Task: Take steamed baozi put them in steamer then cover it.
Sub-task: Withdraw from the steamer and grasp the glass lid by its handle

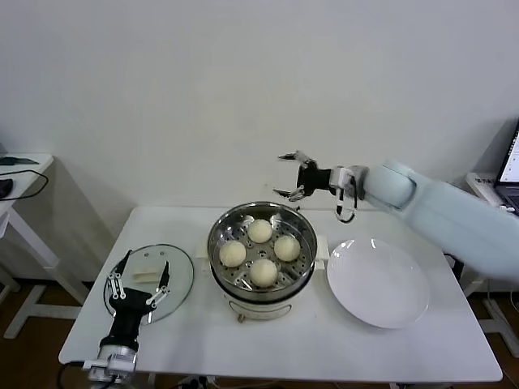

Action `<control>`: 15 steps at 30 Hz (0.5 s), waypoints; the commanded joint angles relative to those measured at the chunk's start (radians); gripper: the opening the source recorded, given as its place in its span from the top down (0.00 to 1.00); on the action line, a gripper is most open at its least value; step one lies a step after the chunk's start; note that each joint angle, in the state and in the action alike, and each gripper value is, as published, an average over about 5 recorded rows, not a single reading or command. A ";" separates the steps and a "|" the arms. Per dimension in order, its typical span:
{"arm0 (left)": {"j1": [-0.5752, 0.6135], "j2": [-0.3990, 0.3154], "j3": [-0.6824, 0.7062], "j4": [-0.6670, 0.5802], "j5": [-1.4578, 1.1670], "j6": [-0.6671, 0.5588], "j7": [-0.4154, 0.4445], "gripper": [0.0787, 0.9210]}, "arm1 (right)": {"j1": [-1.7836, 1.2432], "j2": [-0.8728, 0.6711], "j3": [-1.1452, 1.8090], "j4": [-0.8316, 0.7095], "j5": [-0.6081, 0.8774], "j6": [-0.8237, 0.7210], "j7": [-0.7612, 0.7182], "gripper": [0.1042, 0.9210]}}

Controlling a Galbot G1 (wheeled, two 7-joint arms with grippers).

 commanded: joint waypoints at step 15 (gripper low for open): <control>-0.171 0.026 -0.041 0.436 0.848 0.025 -0.055 0.12 | -1.216 0.415 1.110 0.015 -0.212 0.349 0.502 0.12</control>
